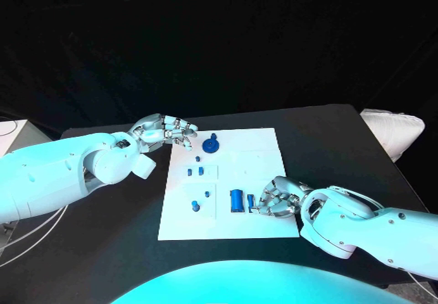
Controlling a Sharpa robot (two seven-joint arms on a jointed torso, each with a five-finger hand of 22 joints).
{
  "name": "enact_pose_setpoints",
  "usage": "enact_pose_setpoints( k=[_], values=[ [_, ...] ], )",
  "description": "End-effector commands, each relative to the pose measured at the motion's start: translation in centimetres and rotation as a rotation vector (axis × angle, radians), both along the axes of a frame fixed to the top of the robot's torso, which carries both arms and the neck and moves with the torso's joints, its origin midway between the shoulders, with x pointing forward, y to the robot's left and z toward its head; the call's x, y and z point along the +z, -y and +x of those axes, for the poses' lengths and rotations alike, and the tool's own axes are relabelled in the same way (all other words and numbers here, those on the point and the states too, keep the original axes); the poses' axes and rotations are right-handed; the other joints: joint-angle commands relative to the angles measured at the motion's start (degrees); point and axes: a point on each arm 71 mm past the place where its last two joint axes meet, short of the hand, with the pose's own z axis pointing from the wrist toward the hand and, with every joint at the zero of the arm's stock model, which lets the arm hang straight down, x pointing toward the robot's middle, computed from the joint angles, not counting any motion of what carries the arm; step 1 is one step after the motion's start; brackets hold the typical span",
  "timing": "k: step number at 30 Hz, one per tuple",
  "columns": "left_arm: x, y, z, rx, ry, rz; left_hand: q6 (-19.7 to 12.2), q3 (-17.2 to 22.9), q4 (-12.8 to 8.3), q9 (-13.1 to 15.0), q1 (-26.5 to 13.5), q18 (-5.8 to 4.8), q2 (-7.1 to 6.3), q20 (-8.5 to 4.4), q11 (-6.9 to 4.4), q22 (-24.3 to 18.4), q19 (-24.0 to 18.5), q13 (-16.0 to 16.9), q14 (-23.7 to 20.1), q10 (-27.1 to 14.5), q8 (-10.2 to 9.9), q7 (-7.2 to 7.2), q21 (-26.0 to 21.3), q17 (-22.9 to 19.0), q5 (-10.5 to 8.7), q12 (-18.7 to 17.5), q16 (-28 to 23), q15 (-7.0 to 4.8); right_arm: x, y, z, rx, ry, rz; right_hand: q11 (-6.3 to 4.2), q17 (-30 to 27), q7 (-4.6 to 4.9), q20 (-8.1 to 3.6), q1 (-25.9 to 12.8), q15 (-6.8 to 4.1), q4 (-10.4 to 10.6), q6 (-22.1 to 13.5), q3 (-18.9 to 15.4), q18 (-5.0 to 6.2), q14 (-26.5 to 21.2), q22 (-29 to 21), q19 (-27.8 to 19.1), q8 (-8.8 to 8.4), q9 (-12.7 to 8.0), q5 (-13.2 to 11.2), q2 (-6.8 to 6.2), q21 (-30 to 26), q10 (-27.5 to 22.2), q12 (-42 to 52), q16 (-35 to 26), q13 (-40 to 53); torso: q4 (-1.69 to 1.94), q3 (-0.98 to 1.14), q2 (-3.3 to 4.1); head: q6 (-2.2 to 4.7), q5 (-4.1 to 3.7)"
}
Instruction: Assemble the parts on the task board
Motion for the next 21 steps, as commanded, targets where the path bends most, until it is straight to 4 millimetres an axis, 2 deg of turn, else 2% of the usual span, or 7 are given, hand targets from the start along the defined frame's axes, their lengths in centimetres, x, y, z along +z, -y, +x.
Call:
enact_pose_setpoints(
  k=[1, 13, 19, 21],
  values=[
    [0.1, 0.2, 0.0, -0.01, 0.005, -0.006, -0.16, 0.25, -0.02, -0.05, 0.33, 0.67, 0.09, -0.01, -0.09, -0.07, 0.2, 0.08, -0.13, -0.34, -0.14, -0.02, -0.21, 0.09, 0.37, 0.3, -0.18, 0.08, 0.0, -0.1, 0.0, 0.009, 0.01, -0.011, 0.07, 12.2, 0.14, -0.08, 0.17, -0.19, 0.29, 0.13, 0.05, -0.58, 5.42, 13.61, 3.85, -0.39, -0.05, -0.15, 0.38, 0.27, 1.39, -0.12, 0.2, 7.93, 0.0, 0.05, 0.02, 0.0, 0.01],
    [0.1, 0.2, 0.0, -0.012, 0.005, -0.007, -0.16, 0.25, -0.02, -0.05, 0.33, 0.67, 0.09, -0.01, -0.09, -0.07, 0.2, 0.08, -0.13, -0.34, -0.14, -0.02, -0.21, 0.09, 0.37, 0.3, -0.18, 0.08, 0.0, -0.2, 0.4, -0.005, 0.032, -0.019, 0.02, 12.21, 0.08, -0.09, 0.47, -0.22, 0.27, 0.2, 0.32, -0.59, 5.42, 13.63, 3.87, -0.41, -0.09, 0.05, 0.99, 0.33, 1.47, 0.05, 0.21, 8.03, -0.02, 0.0, -0.05, 0.0, -0.13],
    [0.1, 0.3, 0.0, -0.01, 0.008, -0.011, -0.16, 0.25, -0.02, -0.05, 0.33, 0.67, 0.09, -0.01, -0.09, -0.07, 0.2, 0.08, -0.13, -0.34, -0.14, -0.02, -0.21, 0.09, 0.37, 0.3, -0.18, 0.08, 0.4, 0.3, 0.6, -0.016, 0.059, 0.041, 0.31, 11.48, 0.48, -0.02, -0.2, -0.05, 0.39, -0.54, -0.78, -0.36, 5.24, 13.3, 3.41, -0.91, -0.34, 0.51, -0.22, -0.83, 0.92, -1.32, -0.23, 7.36, -0.06, -0.04, -0.17, 0.0, 0.05],
    [0.1, 0.3, 0.0, -0.006, 0.011, -0.019, -0.17, 0.18, 0.09, -0.06, 0.18, 0.65, 0.02, 0.0, -0.06, -0.07, 0.23, 0.08, -0.11, -0.35, -0.13, 0.01, -0.24, 0.13, 0.32, 0.33, -0.19, 0.11, 1.0, 0.6, 0.9, -0.021, 0.072, 0.107, 0.48, 10.53, 0.66, 0.08, -0.32, 0.1, 0.37, -0.86, -1.16, 0.05, 5.0, 12.75, 2.6, -1.11, -0.43, 0.85, -0.41, -2.84, 0.33, -2.67, -0.82, 6.68, -0.14, -0.12, -0.36, 0.0, 0.11]
  ],
)
